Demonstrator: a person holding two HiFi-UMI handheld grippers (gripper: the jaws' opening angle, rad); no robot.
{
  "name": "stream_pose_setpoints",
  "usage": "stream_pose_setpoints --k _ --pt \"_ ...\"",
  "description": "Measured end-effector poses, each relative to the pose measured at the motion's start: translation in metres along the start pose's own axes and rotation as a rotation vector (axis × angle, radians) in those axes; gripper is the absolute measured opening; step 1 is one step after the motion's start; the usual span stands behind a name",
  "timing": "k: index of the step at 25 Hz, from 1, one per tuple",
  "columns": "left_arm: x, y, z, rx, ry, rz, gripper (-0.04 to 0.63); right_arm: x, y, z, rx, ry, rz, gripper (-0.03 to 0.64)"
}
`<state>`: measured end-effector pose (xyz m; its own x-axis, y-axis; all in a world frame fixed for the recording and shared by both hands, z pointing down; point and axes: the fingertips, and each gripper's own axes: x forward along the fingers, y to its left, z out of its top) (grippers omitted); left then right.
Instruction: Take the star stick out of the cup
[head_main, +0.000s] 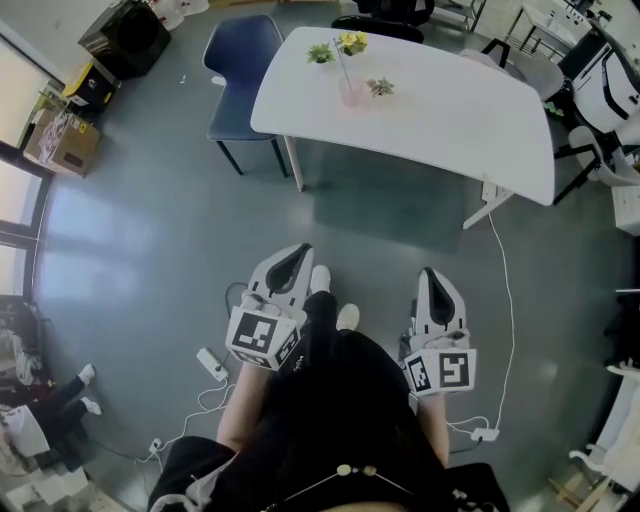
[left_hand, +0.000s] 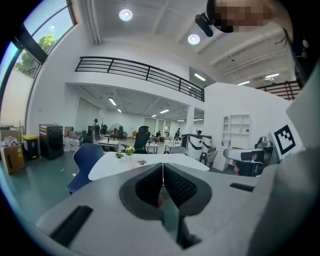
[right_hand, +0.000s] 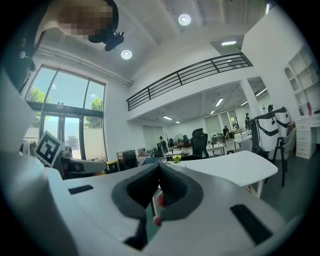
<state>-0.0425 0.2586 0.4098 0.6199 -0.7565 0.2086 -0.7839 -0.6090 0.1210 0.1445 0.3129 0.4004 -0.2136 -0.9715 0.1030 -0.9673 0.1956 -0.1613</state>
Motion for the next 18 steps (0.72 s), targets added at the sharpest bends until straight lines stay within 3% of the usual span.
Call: stream_pose_setpoints --k 9,18 --pt "0.058 0.036 0.010 -0.028 -0.024 -0.026 0.008 0.055 -0.016 0.002 -0.022 0.018 -0.026 0.003" --pt "0.136 0.128 0.029 -0.045 -0.026 -0.051 0.008 0.194 -0.010 0.016 -0.079 0.047 0.000 0.003"
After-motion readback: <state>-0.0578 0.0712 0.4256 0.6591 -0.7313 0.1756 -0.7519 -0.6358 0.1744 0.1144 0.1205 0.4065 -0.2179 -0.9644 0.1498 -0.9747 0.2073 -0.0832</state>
